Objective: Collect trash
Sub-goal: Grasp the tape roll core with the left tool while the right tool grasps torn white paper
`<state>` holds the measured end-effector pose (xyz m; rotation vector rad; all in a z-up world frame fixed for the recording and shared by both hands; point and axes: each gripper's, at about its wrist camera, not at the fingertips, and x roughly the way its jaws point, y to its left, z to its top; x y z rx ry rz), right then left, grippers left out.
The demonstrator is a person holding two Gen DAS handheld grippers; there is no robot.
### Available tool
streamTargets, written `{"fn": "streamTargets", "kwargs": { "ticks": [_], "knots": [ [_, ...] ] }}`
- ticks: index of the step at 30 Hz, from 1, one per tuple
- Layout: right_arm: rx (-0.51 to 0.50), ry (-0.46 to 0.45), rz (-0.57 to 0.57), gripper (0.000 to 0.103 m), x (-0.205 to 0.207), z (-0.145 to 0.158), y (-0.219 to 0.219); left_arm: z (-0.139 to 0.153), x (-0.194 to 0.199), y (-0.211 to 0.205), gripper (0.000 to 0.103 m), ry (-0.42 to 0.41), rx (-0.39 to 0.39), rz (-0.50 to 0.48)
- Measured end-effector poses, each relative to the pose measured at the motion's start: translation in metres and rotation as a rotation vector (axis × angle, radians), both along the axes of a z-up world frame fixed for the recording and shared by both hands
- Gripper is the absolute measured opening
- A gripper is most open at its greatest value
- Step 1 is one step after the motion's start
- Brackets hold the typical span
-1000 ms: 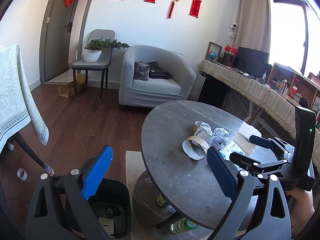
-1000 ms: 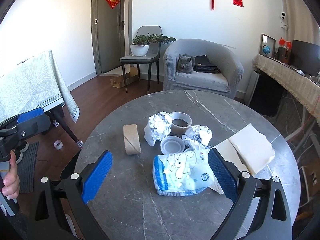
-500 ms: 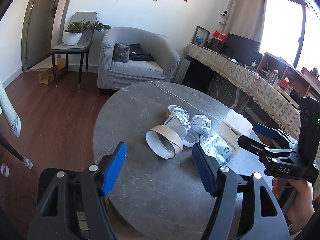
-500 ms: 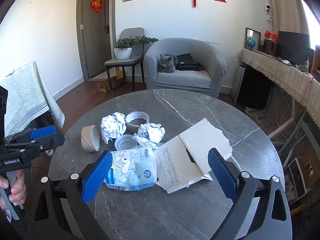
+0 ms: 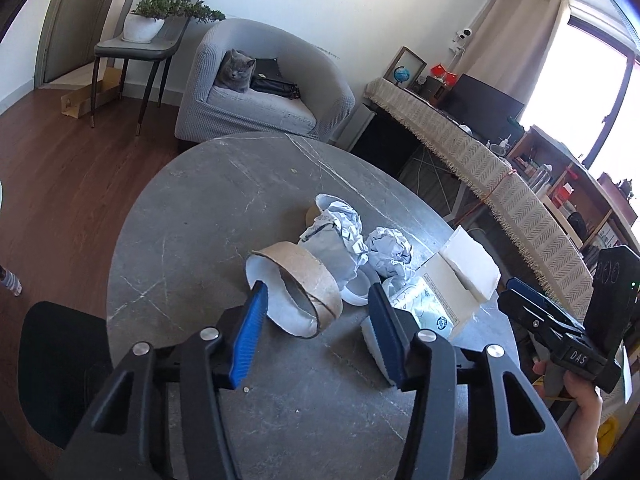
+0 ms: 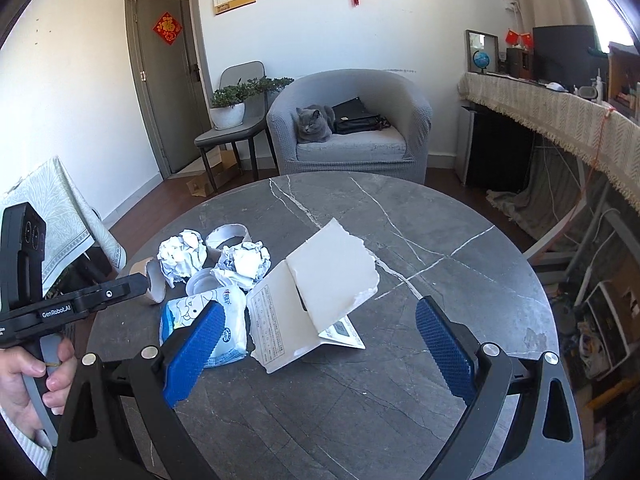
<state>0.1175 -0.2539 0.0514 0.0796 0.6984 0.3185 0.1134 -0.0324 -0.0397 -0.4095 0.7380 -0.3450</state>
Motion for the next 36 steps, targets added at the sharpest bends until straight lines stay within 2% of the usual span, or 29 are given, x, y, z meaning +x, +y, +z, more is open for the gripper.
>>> {"fn": "streamTargets", "kwargs": {
  "ticks": [5,9,14,19,21,36],
  "knots": [
    [0.083,0.028,0.014,0.097,0.008,-0.006,-0.008,-0.002,0.007,0.001,0.039,0.016,-0.046,-0.002],
    [0.107,0.061,0.021,0.092,0.012,-0.013,-0.006,-0.004,0.008,0.001,0.029,0.032,-0.047,-0.018],
    [0.146,0.114,0.014,0.080,0.022,-0.025,-0.009,-0.006,0.007,-0.001,0.014,0.031,-0.048,-0.033],
    [0.192,0.148,0.041,0.065,0.029,-0.029,-0.003,-0.005,0.007,-0.002,0.006,0.025,-0.049,-0.050],
    [0.215,0.155,0.050,0.060,0.031,-0.028,-0.001,-0.004,0.007,-0.004,0.005,0.022,-0.043,-0.060],
    [0.168,0.111,0.044,0.012,0.033,-0.017,0.009,0.005,-0.006,-0.005,0.005,-0.014,0.005,-0.106]
  ]
}}
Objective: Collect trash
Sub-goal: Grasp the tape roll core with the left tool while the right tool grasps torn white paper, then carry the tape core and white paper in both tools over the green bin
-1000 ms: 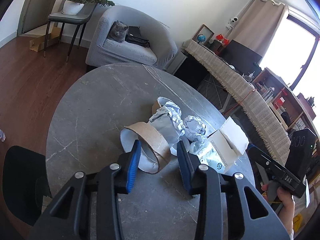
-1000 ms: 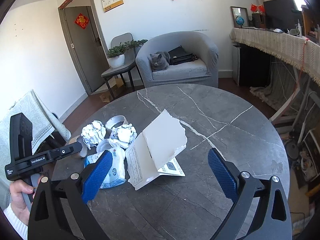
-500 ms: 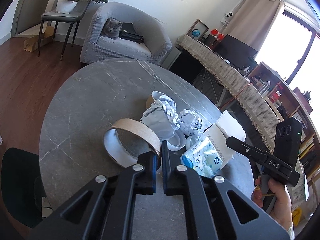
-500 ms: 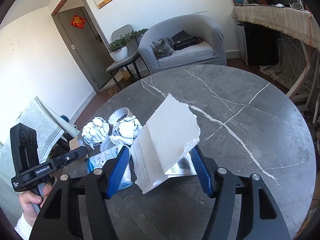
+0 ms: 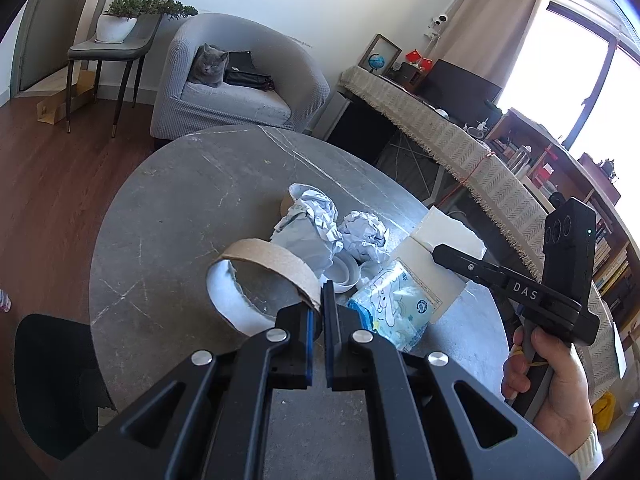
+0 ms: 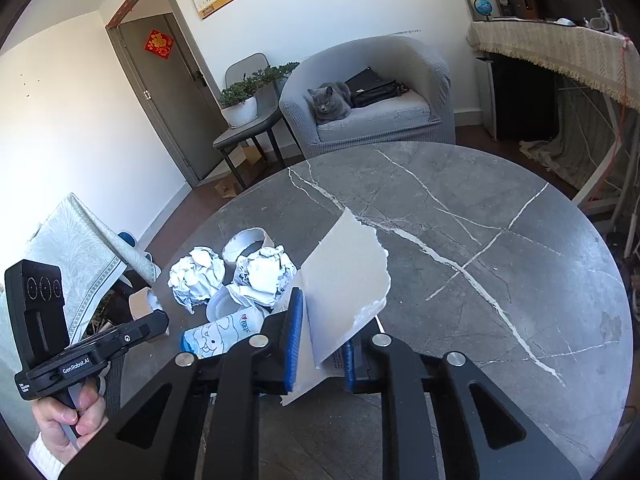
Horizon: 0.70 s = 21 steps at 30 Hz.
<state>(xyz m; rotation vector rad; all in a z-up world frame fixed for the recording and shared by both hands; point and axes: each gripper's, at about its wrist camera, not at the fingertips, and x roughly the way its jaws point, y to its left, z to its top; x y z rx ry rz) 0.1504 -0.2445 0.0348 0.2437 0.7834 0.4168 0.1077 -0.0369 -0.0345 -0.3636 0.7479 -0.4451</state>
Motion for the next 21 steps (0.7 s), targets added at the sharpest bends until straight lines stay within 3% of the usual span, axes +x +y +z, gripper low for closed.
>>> {"fn": "streamTargets", "kwargs": {
  "ticks": [6,15,21],
  "knots": [
    [-0.032,-0.052,-0.018,0.006,-0.008,0.014,0.003,0.006,-0.006,0.002,0.005,-0.019,0.009,-0.011],
    [-0.046,-0.140,-0.068,0.006,-0.024,0.042,-0.002,0.019,-0.022,0.006,0.005,-0.050,0.025,-0.021],
    [-0.029,-0.169,-0.036,0.006,-0.037,0.051,0.013,0.027,-0.038,0.014,0.005,-0.074,0.075,0.004]
  ]
}}
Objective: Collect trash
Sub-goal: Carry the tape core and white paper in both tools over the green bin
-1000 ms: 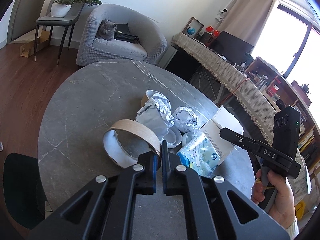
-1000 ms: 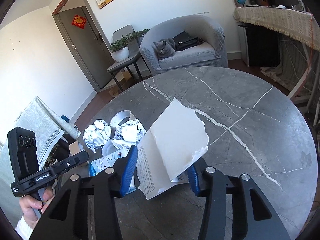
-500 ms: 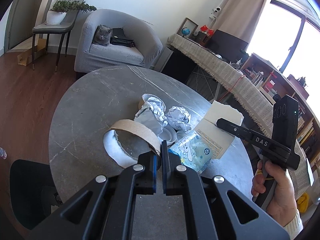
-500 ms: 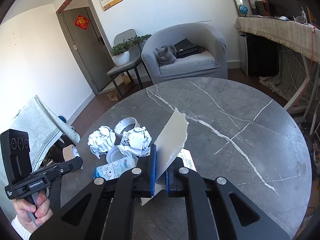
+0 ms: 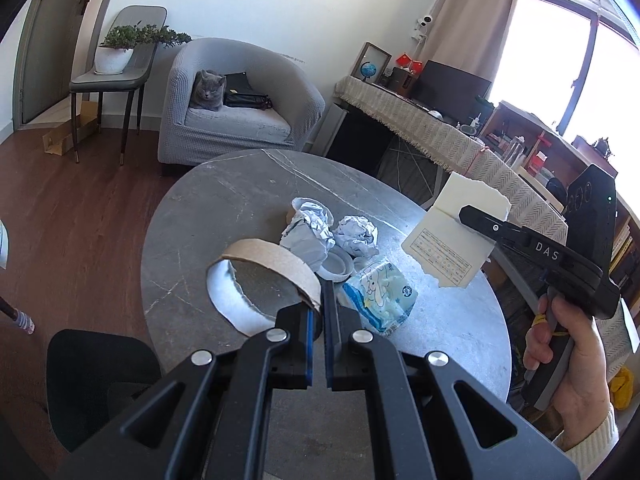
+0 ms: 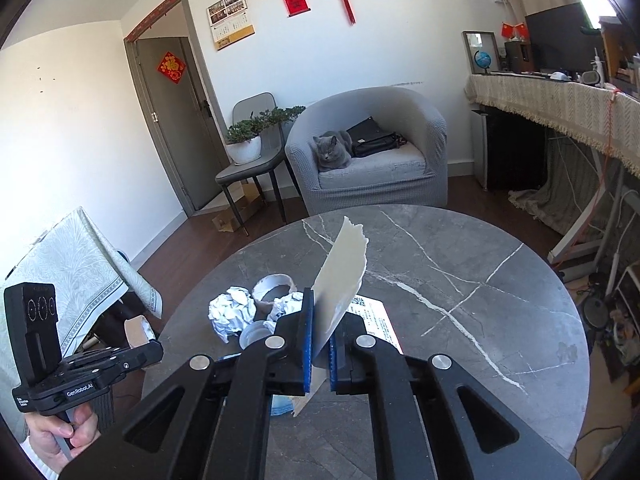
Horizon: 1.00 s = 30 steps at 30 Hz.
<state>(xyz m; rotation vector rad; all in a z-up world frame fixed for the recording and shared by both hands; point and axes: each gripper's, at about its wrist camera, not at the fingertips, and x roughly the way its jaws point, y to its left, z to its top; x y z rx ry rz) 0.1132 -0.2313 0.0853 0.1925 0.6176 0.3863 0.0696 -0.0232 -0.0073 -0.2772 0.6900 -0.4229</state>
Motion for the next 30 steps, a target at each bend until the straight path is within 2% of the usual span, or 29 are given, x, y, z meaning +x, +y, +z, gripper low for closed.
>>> {"fn": "streamTargets", "kwargs": {
  "ticks": [15,23,30],
  "knots": [
    [-0.007,-0.028,0.130,0.006,-0.020,0.007,0.072,0.008,-0.038,0.046,0.005,-0.020,0.066,0.078],
    [-0.007,-0.020,0.198,0.006,-0.018,0.003,0.116,0.002,-0.044,0.079,0.005,-0.007,0.104,0.138],
    [-0.008,-0.016,0.268,0.006,-0.019,0.001,0.156,-0.006,-0.046,0.110,0.005,0.032,0.105,0.174]
  ]
}}
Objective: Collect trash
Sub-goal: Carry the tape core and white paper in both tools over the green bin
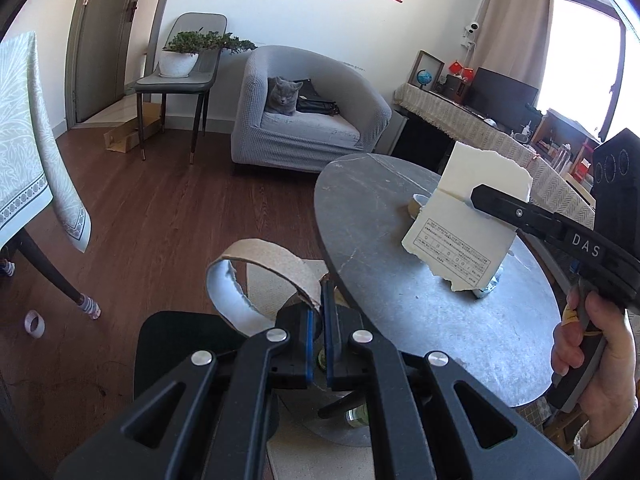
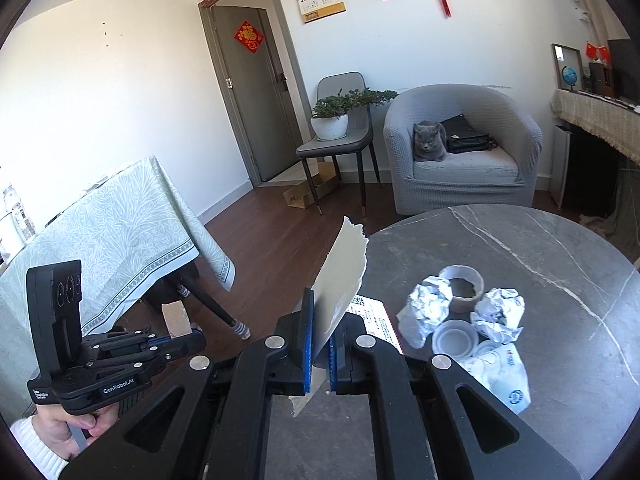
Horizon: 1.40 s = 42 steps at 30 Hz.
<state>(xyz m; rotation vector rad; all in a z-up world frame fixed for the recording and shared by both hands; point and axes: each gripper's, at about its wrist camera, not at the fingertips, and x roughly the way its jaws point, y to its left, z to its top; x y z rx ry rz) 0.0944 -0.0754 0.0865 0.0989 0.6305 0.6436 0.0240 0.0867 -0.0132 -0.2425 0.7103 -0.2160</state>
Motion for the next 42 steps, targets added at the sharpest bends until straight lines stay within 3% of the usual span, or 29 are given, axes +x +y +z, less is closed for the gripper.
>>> {"fn": "streamTargets", "kwargs": {
  "ticks": [17,37,42],
  "knots": [
    [-0.028,0.030,0.130,0.006,-0.001,-0.014,0.075,-0.057,0.000,0.065,0.005,0.184,-0.061,0.048],
    [-0.152,0.119,0.212,0.006,-0.001,-0.050,0.135,-0.146,-0.003,0.065,0.005,0.432,0.006,-0.009],
    [-0.185,0.150,0.216,0.006,0.002,-0.062,0.144,-0.154,-0.007,0.062,0.009,0.430,0.023,-0.018]
  ]
}}
